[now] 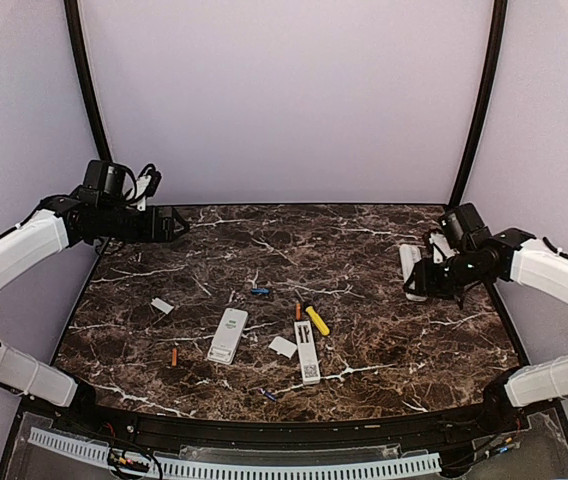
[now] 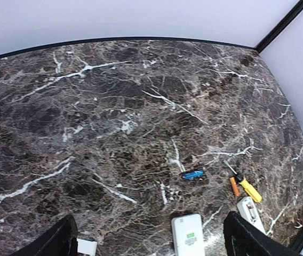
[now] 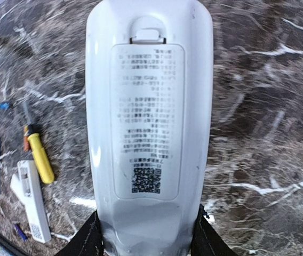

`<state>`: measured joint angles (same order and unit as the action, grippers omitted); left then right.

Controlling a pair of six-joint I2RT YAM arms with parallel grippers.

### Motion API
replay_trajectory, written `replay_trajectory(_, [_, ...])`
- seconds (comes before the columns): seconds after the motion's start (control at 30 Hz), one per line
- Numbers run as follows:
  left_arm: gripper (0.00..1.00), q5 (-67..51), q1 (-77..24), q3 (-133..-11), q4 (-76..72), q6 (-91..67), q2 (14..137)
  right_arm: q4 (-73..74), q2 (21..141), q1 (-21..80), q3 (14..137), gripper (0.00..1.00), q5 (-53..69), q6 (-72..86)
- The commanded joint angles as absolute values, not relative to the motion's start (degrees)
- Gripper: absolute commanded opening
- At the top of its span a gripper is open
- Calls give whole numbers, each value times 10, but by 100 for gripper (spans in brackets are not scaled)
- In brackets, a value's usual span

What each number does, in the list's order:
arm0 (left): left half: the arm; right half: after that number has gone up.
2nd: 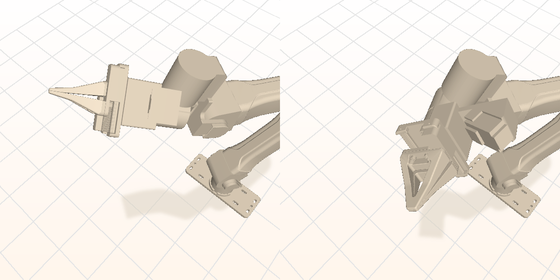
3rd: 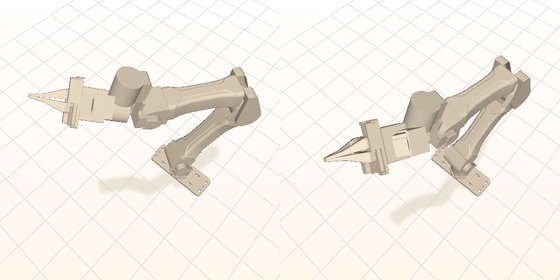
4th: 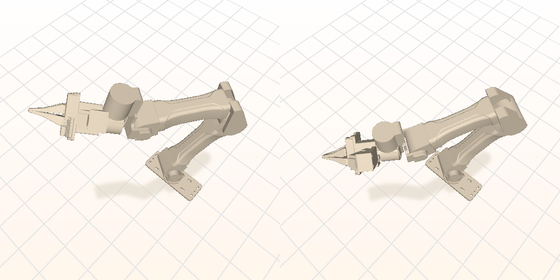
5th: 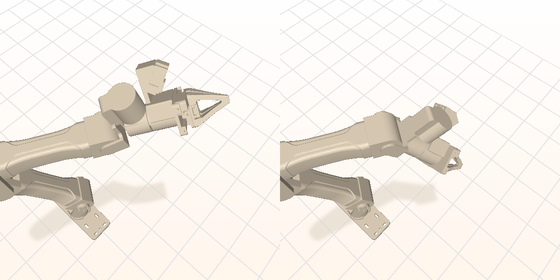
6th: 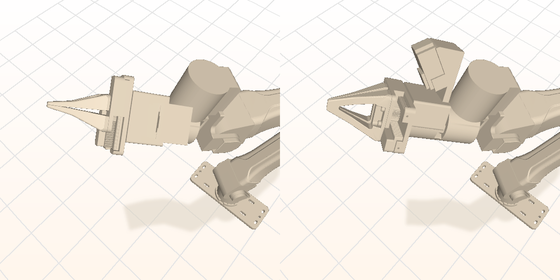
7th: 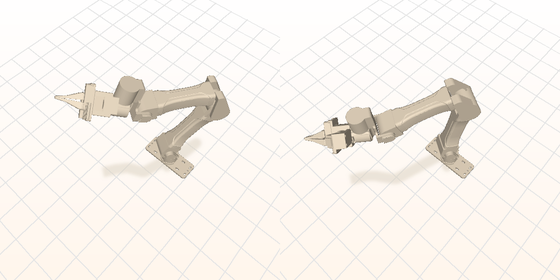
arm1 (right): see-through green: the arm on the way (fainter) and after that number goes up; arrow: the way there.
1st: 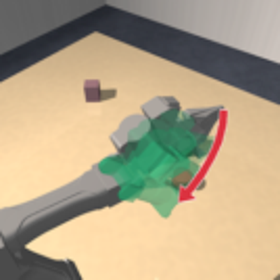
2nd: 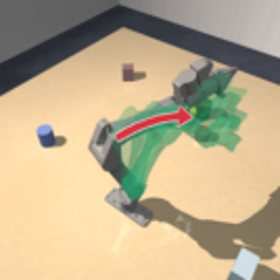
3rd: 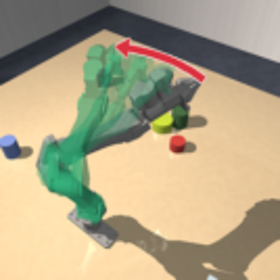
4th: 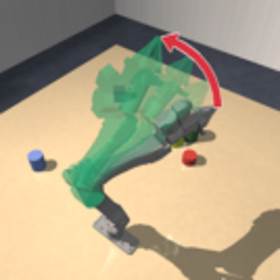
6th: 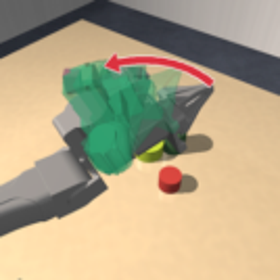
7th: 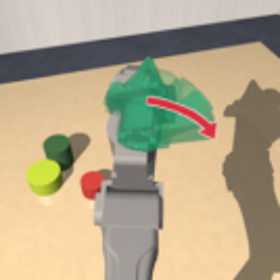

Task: Unload the batteries from the remote control
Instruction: Pass from the right arm to the left

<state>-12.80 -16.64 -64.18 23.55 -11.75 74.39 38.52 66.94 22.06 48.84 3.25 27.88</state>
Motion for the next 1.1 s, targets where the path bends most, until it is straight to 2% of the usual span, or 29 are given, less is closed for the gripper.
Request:
replay_trajectory(0.0, [94,-216,-185,-628,224,-148,726,332,691,309,531,0,76,255])
replay_trajectory(0.23, [92,-251,-251,-613,224,-235,716,318,819,461,639,0,53,209])
replay_trajectory(0.37, [93,-326,-280,-595,169,-303,715,325,889,523,710,0,45,180])
replay_trajectory(0.87, [91,-459,-330,-581,69,-384,795,342,955,619,811,0,-12,130])
replay_trajectory(1.0, [86,-473,-336,-578,45,-400,802,348,966,627,821,0,-27,129])
replay_trajectory(1.07, [79,-477,-339,-575,38,-405,807,343,969,628,823,0,-32,134])
